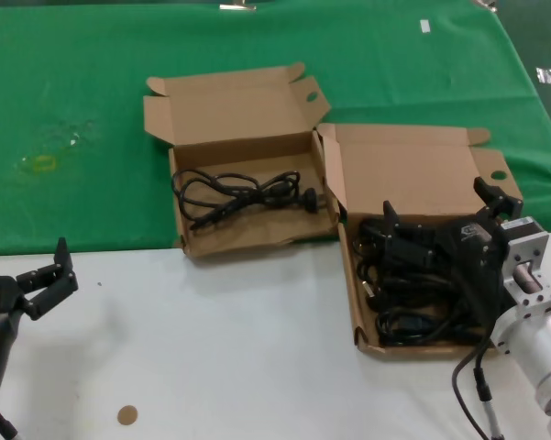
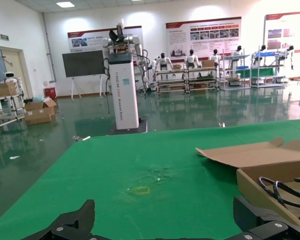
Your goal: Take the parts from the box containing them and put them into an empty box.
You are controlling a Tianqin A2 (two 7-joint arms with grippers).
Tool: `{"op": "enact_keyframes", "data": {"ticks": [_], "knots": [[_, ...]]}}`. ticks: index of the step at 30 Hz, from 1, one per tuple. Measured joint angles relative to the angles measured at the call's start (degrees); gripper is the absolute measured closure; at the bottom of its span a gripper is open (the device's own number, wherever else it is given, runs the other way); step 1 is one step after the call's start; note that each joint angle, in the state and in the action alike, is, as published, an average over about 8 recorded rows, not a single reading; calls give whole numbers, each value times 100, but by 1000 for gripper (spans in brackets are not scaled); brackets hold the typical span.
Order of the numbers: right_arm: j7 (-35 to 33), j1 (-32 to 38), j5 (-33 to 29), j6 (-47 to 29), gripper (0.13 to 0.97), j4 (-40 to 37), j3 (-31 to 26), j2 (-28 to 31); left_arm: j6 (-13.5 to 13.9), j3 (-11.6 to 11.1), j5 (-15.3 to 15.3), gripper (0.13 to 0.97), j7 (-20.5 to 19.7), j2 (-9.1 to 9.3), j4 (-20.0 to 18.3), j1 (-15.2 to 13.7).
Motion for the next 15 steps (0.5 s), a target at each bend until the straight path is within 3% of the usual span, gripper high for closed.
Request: {"op": "enact_keyframes", "data": {"ticks": [15], "knots": [[0, 0, 0, 0, 129, 0, 0, 0, 0, 0, 0, 132, 0, 0, 0, 0]]}}
